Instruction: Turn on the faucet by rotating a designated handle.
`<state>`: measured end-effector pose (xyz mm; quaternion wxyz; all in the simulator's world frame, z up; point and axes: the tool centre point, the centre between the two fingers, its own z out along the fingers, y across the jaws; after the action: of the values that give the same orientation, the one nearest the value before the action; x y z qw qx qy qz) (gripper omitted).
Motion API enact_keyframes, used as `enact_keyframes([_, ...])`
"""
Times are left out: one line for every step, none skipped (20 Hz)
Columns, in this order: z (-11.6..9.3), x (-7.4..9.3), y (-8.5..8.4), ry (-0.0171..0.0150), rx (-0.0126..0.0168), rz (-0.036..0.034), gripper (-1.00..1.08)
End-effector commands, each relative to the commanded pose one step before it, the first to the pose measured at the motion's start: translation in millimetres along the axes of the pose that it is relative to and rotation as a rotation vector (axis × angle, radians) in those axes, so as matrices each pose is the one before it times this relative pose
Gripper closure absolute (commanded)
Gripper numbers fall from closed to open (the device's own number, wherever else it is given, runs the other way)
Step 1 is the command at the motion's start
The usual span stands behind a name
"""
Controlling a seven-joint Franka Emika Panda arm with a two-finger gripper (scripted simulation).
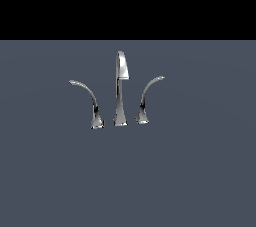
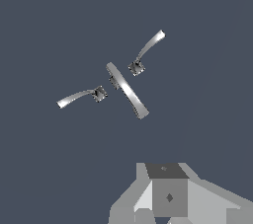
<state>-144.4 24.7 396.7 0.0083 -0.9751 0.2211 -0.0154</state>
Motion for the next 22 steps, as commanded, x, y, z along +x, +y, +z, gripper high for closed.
enact_keyframes([16.42,14.29,-6.24,-0.0008,-0.00099,0.06781,1.08])
enact_keyframes([6.42,5.69,-2.5,-0.00046,-0.00069,0.02649,1.08])
enact_keyframes([6.41,5.7,-2.5,-0.00045,-0.0007,0.02649,1.08])
enact_keyframes([6.41,5.71,-2.49,-0.00045,-0.00071,0.02648,1.08])
enact_keyframes([6.4,5.72,-2.49,-0.00044,-0.00072,0.02648,1.08])
enact_keyframes([6.39,5.73,-2.48,-0.00043,-0.00074,0.02648,1.08])
enact_keyframes([6.39,5.74,-2.48,-0.00042,-0.00076,0.02648,1.08])
enact_keyframes([6.39,5.76,-2.47,-0.00041,-0.00078,0.0265,1.08])
enact_keyframes([6.38,5.77,-2.46,-0.0004,-0.00081,0.02652,1.08])
enact_keyframes([6.39,5.79,-2.46,-0.00038,-0.00083,0.02655,1.08])
enact_keyframes([6.39,5.82,-2.46,-0.00036,-0.00086,0.02661,1.08])
enact_keyframes([6.4,5.85,-2.46,-0.00034,-0.00089,0.02668,1.08])
enact_keyframes([6.42,5.88,-2.46,-0.00032,-0.00093,0.02678,1.08])
enact_keyframes([6.44,5.92,-2.46,-0.0003,-0.00096,0.02692,1.08])
enact_keyframes([6.47,5.97,-2.46,-0.00028,-0.001,0.02707,1.08])
enact_keyframes([6.51,6.03,-2.47,-0.00025,-0.00104,0.02727,1.08])
enact_keyframes([6.55,6.09,-2.49,-0.00023,-0.00108,0.0275,1.08])
enact_keyframes([6.59,6.15,-2.49,-0.0002,-0.00112,0.02771,1.08])
enact_keyframes([6.63,6.21,-2.5,-0.00017,-0.00115,0.0279,1.08])
enact_keyframes([6.67,6.28,-2.51,-0.00015,-0.00119,0.02813,1.08])
enact_keyframes([6.71,6.35,-2.53,-0.00012,-0.00122,0.02838,1.08])
enact_keyframes([6.75,6.42,-2.54,-0.0001,-0.00125,0.02864,1.08])
